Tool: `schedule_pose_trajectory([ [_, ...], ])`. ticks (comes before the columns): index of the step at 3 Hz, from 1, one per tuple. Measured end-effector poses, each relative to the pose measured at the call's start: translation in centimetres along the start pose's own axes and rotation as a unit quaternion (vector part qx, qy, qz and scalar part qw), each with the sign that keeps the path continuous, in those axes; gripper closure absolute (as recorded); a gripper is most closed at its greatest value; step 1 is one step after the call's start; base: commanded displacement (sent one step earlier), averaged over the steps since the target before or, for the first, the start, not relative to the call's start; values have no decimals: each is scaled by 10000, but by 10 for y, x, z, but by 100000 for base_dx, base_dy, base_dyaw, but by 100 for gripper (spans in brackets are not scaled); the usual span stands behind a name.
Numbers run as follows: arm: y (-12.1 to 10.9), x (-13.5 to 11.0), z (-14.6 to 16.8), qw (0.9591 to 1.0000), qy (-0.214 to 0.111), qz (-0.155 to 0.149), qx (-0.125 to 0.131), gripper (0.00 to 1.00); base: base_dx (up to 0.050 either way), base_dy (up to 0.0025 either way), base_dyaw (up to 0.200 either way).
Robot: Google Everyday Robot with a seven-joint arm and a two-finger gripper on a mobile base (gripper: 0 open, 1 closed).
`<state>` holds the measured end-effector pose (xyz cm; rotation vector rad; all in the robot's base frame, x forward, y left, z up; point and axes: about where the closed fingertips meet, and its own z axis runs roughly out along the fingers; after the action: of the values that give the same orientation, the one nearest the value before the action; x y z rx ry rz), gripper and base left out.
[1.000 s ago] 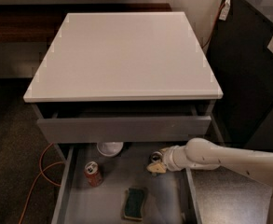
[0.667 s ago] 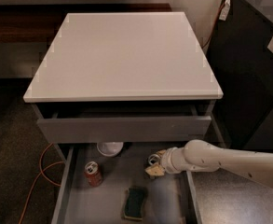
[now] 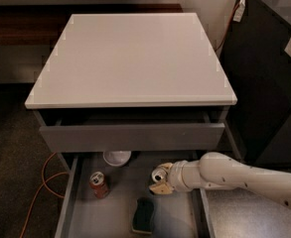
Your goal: Pick green can from middle drawer and place on counter
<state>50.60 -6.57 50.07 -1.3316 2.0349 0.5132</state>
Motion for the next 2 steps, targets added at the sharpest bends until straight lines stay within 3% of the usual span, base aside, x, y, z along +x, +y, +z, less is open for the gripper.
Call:
schedule_pose_trajectory([
  [2,44,-62,-54,9953,-319,-665,-626,100,0,0,0],
])
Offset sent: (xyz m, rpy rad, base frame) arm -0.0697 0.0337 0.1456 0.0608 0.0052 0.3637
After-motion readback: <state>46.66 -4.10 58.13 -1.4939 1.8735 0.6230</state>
